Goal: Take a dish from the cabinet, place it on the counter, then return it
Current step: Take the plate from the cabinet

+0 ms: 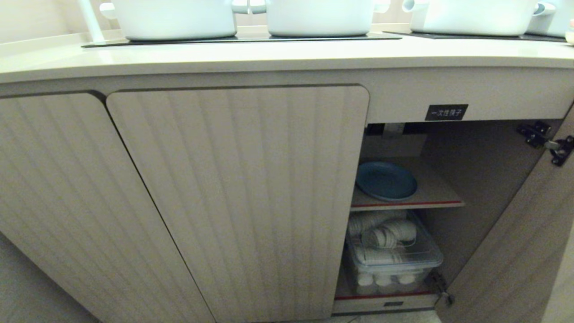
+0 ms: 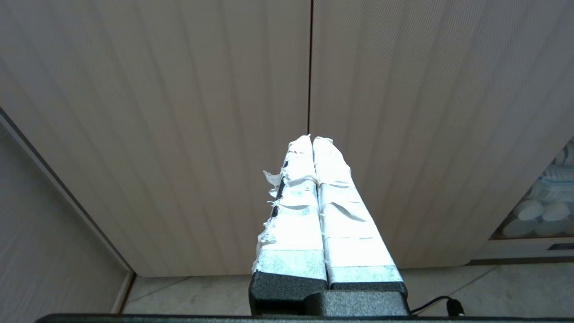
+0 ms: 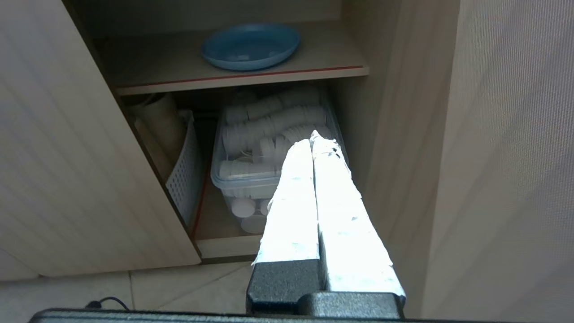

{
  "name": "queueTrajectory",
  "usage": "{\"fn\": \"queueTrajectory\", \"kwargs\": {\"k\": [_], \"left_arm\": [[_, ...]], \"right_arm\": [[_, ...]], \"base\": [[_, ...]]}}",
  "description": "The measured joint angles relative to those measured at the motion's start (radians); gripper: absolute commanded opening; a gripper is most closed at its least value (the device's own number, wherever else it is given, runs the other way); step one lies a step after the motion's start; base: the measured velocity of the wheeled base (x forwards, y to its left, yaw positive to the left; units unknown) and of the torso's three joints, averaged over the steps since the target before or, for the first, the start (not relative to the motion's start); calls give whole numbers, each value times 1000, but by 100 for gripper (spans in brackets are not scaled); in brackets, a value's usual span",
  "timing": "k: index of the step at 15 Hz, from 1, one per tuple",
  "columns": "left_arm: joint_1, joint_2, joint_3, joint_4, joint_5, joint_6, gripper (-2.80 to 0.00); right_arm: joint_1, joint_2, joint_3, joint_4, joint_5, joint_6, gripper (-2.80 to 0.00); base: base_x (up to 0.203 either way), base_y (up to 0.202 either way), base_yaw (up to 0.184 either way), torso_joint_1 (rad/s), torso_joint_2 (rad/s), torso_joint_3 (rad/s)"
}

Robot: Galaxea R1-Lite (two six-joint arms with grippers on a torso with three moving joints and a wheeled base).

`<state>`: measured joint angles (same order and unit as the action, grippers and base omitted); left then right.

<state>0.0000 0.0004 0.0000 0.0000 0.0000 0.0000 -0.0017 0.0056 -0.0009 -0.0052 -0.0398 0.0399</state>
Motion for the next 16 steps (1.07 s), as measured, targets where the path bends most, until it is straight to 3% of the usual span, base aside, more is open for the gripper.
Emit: {"fn": "queueTrajectory", "kwargs": {"k": [5,16], "left_arm": [[0,0,0,0,0,0,-280],[0,0,0,0,0,0,-280]], "right_arm": [[-6,114,0,0,5,-53,-280],[-141,613,-115,-155,101,-197,-280]], "base": [[0,0,0,0,0,0],[0,0,0,0,0,0]]}}
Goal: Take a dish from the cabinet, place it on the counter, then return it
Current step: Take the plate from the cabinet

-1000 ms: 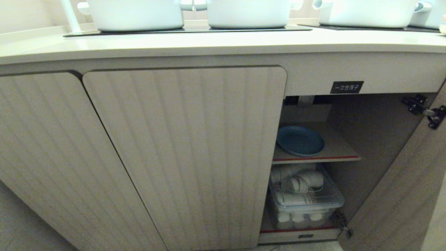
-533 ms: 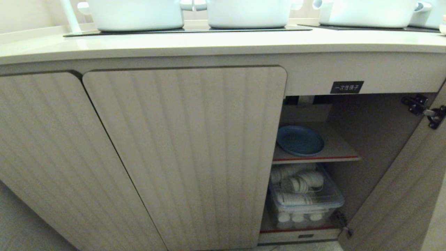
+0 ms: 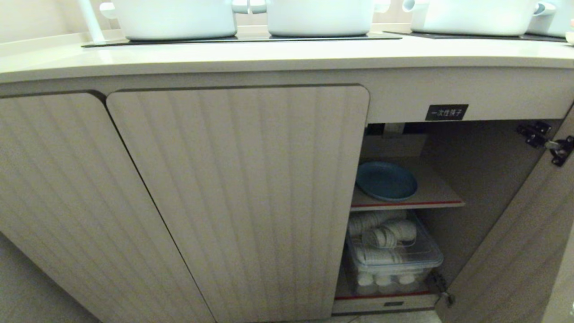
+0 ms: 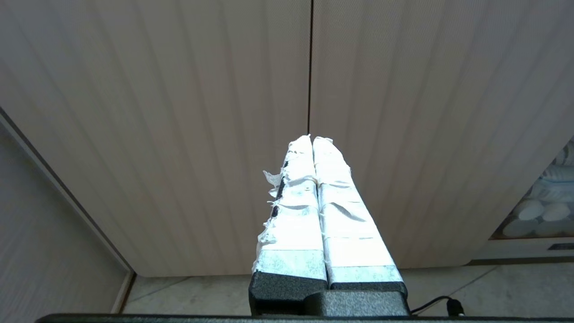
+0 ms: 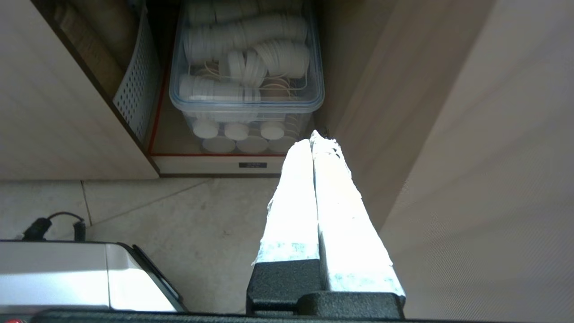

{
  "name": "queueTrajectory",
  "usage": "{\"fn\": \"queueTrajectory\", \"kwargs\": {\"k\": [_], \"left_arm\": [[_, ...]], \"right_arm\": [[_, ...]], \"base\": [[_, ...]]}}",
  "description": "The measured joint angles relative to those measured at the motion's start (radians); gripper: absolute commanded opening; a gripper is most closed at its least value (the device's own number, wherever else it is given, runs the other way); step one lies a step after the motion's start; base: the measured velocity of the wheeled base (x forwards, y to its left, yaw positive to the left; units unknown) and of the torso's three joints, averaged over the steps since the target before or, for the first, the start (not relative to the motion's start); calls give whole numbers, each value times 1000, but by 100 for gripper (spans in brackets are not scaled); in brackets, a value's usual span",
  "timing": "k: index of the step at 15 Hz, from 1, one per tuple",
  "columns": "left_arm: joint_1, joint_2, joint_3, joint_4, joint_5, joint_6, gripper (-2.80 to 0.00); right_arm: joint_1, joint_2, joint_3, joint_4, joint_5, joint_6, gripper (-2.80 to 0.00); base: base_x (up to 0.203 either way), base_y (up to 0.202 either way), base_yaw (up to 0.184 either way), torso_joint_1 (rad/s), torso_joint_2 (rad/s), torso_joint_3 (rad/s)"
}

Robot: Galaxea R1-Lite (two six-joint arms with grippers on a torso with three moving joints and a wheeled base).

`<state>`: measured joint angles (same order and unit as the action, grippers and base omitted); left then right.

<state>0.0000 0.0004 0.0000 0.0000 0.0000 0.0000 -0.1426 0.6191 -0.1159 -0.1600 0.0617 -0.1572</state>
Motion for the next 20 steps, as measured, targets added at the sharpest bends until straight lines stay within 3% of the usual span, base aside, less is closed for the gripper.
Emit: {"fn": "queueTrajectory", "kwargs": {"k": [5,9,20], "left_arm": [[0,0,0,0,0,0,-280],[0,0,0,0,0,0,-280],[0,0,0,0,0,0,-280]], "right_arm": [[-30,281,-122,-136,67,-40,-280],[-6,460,-233,-163,101,-47,-280],[75,872,-369,-406,110,-49,-280]], "base": [[0,0,0,0,0,0],[0,0,0,0,0,0],[0,0,0,0,0,0]]}}
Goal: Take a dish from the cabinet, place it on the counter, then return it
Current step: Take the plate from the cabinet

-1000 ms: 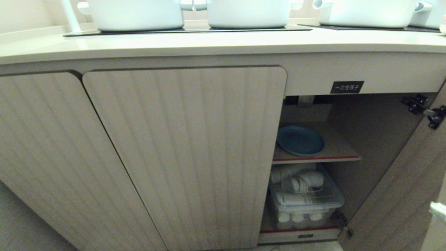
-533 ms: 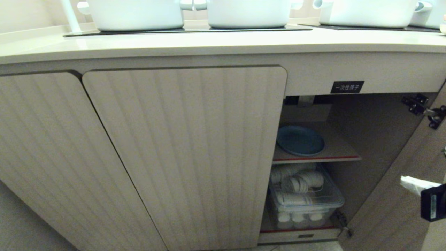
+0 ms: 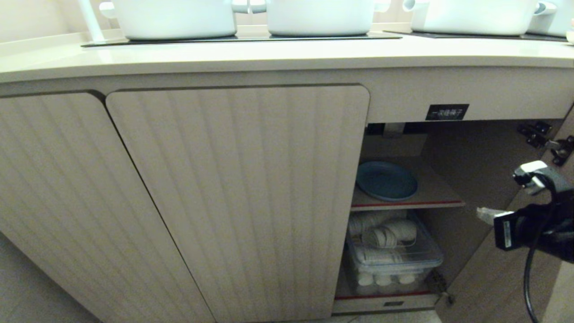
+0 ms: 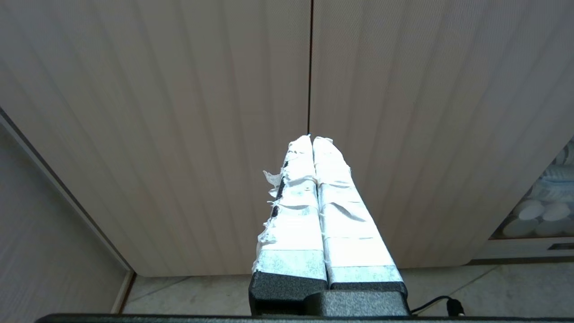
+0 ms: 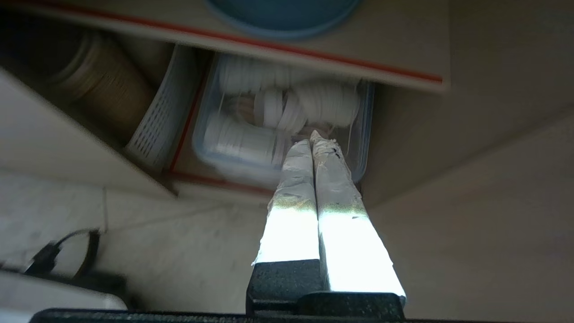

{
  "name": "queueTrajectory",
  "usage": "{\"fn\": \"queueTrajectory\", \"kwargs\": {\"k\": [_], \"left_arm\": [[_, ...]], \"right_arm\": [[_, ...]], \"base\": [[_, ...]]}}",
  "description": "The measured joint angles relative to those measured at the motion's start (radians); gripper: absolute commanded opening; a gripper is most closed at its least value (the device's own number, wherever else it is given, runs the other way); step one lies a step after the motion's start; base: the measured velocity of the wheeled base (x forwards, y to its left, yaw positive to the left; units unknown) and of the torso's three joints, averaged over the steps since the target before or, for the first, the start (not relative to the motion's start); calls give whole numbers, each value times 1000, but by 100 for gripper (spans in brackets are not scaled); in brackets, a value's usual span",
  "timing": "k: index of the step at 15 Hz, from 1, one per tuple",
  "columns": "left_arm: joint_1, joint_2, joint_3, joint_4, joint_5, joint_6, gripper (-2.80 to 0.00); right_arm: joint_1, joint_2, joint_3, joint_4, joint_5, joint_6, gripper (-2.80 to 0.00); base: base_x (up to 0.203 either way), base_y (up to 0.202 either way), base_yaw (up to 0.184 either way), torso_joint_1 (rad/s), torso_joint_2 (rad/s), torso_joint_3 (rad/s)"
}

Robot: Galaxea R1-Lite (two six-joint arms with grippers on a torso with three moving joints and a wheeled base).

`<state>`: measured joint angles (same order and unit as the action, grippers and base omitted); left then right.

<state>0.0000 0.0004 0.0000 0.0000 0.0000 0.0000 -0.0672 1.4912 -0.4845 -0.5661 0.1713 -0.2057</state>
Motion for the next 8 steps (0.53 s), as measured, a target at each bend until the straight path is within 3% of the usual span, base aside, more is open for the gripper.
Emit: {"fn": "queueTrajectory", "kwargs": {"k": [4,8], "left_arm": [[0,0,0,0,0,0,-280],[0,0,0,0,0,0,-280]], "right_arm": [[66,153,-19,-224,-3,39,-280],[118,255,-71,-317,-33,52,-280]], "base": [[0,0,0,0,0,0],[0,0,0,0,0,0]]}}
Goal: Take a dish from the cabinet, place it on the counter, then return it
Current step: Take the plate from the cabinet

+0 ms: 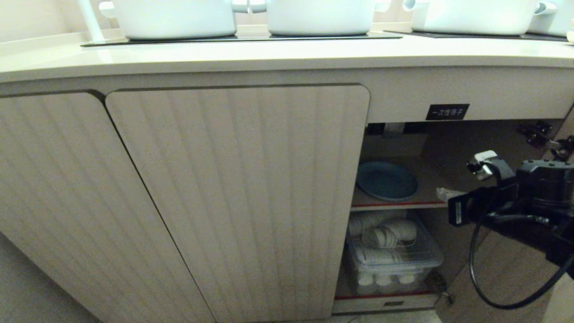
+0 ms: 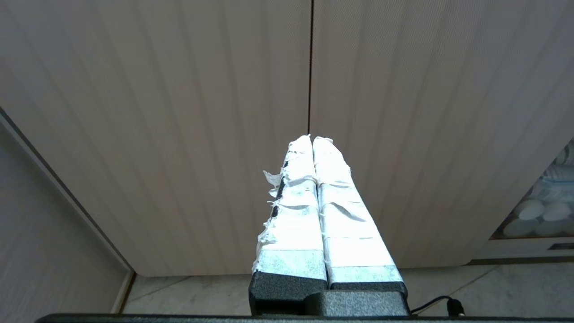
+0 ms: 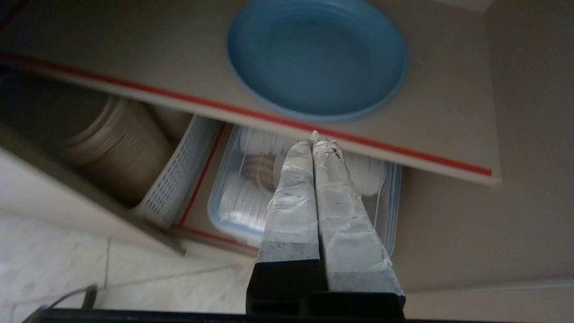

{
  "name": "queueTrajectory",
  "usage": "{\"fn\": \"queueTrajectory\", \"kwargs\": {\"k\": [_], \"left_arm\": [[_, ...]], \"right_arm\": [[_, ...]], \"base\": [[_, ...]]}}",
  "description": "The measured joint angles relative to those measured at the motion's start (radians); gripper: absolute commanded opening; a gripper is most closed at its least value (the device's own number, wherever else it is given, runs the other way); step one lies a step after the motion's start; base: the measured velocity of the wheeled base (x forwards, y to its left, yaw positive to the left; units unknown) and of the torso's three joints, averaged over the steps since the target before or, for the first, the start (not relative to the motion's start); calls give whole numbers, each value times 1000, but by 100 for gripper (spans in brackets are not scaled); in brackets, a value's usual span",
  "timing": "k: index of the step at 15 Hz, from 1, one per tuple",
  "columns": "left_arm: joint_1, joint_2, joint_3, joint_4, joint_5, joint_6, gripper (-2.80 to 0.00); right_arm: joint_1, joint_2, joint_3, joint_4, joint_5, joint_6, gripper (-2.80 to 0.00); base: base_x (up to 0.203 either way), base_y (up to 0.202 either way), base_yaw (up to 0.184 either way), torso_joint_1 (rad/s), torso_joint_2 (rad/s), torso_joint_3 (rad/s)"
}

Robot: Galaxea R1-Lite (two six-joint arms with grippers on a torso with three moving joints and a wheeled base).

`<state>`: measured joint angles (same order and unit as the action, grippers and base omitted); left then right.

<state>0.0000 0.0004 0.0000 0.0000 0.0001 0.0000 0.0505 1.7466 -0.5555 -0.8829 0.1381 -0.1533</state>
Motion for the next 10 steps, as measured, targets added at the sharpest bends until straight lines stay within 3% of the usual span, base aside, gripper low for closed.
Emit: {"fn": "queueTrajectory", "kwargs": {"k": [6,10], "left_arm": [[0,0,0,0,0,0,-280],[0,0,0,0,0,0,-280]], "right_arm": [[16,115,-156,-1,-249,149,-280],[17,181,-201,-14,-332,144,-280]], "base": [[0,0,0,0,0,0],[0,0,0,0,0,0]]}}
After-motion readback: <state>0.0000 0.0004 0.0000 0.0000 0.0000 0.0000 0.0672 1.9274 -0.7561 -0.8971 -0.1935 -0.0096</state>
